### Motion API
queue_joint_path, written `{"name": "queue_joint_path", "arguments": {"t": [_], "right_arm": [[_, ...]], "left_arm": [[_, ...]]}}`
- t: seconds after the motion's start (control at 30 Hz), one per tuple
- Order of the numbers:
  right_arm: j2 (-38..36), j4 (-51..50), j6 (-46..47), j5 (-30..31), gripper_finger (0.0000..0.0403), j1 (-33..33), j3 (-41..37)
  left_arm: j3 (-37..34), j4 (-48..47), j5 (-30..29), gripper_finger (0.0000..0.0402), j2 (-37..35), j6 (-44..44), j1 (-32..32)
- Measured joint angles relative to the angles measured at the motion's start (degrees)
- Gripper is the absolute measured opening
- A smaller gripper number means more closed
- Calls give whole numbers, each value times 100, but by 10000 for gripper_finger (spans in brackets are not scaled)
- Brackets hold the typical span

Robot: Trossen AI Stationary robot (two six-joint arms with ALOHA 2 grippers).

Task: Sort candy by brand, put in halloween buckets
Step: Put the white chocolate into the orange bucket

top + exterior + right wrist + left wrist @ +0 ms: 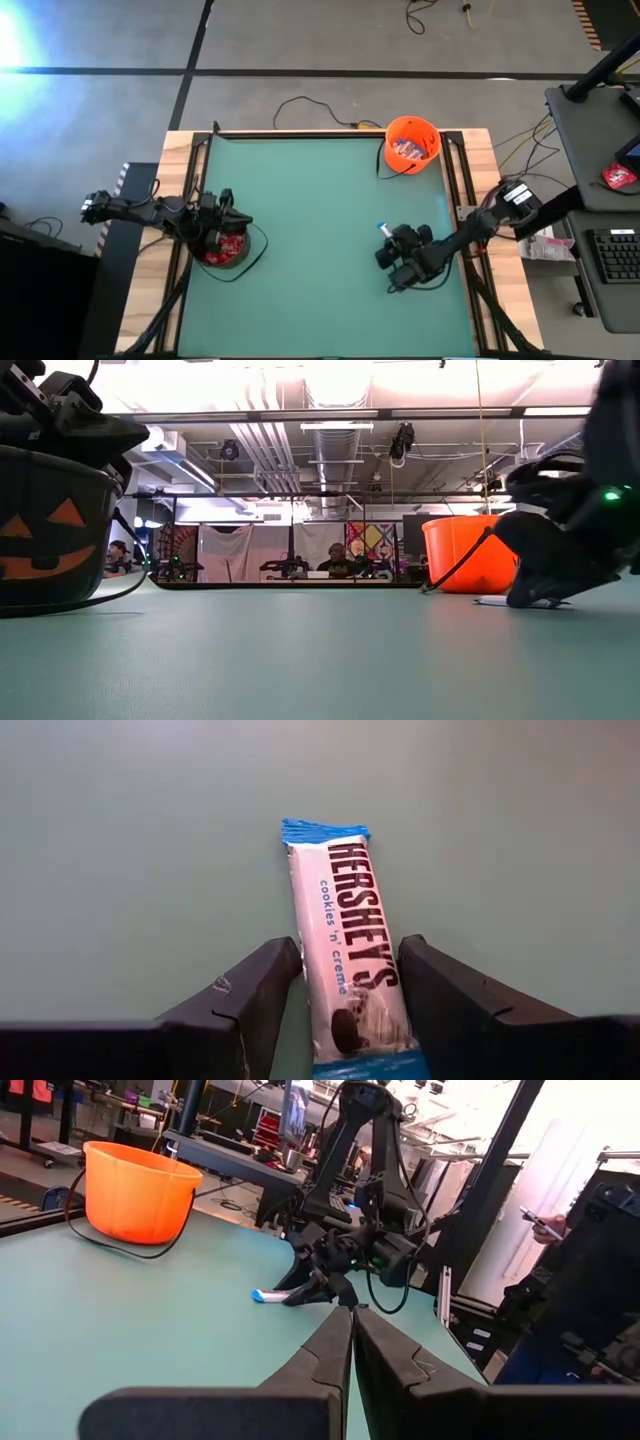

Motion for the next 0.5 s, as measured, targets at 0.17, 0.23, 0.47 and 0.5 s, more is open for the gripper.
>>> {"name": "queue_joint_path", "arguments": {"t": [0.17, 0.23, 0.47, 0.5], "right_arm": [[-161, -108, -577, -420, 182, -382, 298], [-228, -242, -614, -684, 182, -528, 455], [-376, -321, -1108, -768, 182, -602, 724], [-370, -325, -1161, -686, 182, -602, 724]], "left_arm": [[-2, 0, -2, 0, -2, 0, 2], [-2, 0, 0, 0, -1, 0, 1], [-2, 0, -2, 0, 0, 2, 0], [-2, 2, 0, 0, 0, 0, 0]]}}
